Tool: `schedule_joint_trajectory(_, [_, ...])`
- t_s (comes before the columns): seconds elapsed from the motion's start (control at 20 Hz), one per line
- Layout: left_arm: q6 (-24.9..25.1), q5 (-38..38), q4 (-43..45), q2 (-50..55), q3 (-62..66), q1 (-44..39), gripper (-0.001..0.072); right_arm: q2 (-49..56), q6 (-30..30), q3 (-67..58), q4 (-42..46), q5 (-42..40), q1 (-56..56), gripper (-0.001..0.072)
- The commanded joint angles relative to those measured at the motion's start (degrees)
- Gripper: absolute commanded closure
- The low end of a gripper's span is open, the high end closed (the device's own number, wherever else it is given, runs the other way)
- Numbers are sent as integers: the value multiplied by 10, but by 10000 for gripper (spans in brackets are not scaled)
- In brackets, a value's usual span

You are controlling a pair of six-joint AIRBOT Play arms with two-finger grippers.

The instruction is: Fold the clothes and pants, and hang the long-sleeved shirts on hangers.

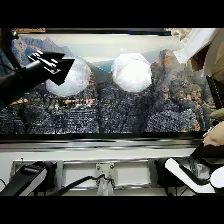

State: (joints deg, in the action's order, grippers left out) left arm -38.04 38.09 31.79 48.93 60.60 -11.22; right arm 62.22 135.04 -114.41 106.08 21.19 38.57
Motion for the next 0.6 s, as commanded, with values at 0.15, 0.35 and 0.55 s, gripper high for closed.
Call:
schedule_joint_trajectory(0.15, [-114,62,208,-9,144,-3,304,16,-271,5,-155,213,-232,418])
schedule_joint_trajectory(0.35, [-115,44,248,-10,164,-2,301,15,-444,87,-155,341,-406,415])
schedule_joint_trajectory(0.55, [-115,44,248,-8,164,-2,301,1,-463,236,-159,322,-530,415])
